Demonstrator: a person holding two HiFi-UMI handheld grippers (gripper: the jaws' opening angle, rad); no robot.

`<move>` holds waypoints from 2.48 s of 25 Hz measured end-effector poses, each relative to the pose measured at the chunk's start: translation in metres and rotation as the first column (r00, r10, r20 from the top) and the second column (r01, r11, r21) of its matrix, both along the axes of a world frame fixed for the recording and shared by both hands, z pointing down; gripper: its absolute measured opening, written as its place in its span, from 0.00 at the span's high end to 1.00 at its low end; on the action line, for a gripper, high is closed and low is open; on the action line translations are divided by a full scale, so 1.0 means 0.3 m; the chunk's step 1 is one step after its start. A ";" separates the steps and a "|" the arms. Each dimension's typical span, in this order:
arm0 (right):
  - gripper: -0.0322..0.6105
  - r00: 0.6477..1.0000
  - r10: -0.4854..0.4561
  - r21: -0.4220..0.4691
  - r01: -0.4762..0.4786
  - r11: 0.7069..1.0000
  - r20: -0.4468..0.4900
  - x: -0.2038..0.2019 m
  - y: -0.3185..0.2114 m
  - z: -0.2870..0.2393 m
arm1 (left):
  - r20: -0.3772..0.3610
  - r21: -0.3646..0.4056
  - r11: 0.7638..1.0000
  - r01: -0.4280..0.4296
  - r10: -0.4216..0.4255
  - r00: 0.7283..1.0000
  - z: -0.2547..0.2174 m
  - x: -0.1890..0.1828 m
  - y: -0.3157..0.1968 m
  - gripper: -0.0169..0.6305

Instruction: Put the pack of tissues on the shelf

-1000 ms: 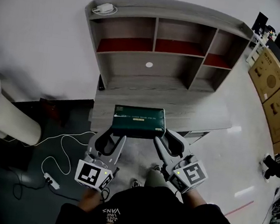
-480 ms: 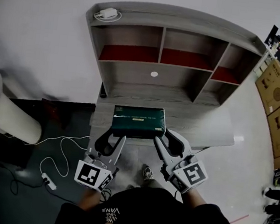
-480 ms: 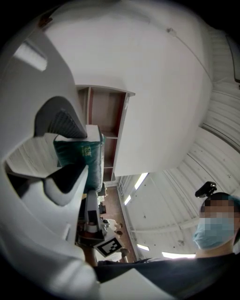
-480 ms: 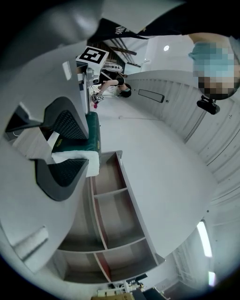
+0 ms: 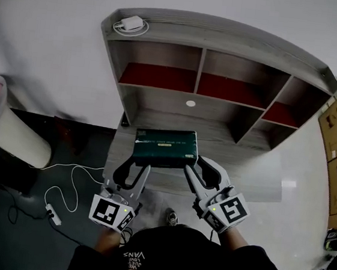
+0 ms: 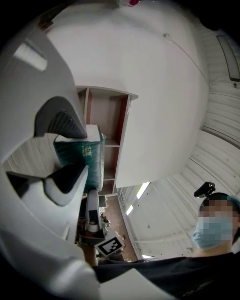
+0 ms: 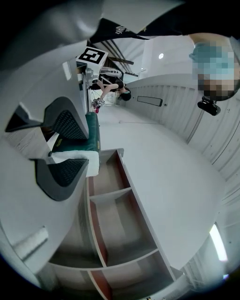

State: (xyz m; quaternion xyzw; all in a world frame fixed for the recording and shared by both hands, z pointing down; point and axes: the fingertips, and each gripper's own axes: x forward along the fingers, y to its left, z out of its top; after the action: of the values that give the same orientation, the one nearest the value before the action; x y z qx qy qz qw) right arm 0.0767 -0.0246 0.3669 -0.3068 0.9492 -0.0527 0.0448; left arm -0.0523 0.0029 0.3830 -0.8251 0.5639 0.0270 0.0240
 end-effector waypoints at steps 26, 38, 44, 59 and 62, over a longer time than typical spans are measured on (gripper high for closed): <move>0.75 0.998 0.060 0.002 -0.061 0.998 0.009 -0.156 -0.356 0.002 | 0.018 0.011 0.998 -0.058 0.058 0.998 -0.009 -0.162 -0.385 0.68; 0.75 0.993 0.122 0.007 -0.122 0.993 0.002 -0.233 -0.468 0.005 | 0.011 0.012 0.993 -0.114 0.114 0.993 -0.003 -0.241 -0.522 0.68; 0.75 0.991 0.137 0.008 -0.137 0.990 0.002 -0.266 -0.513 0.013 | 0.014 0.008 0.992 -0.123 0.123 0.992 0.004 -0.274 -0.571 0.68; 0.75 0.985 0.170 0.040 -0.171 0.984 0.029 -0.332 -0.624 0.003 | 0.002 0.041 0.987 -0.154 0.154 0.988 -0.006 -0.342 -0.682 0.68; 0.75 0.980 0.186 0.044 -0.189 0.981 0.066 -0.329 -0.636 -0.025 | -0.004 0.045 0.986 -0.160 0.160 0.987 -0.019 -0.344 -0.686 0.68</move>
State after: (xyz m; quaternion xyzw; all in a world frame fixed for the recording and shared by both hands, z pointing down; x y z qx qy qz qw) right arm -0.0221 -0.2155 0.3593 -0.3919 0.9153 -0.0340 0.0862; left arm -0.1555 -0.2028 0.3774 -0.8669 0.4951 0.0447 0.0382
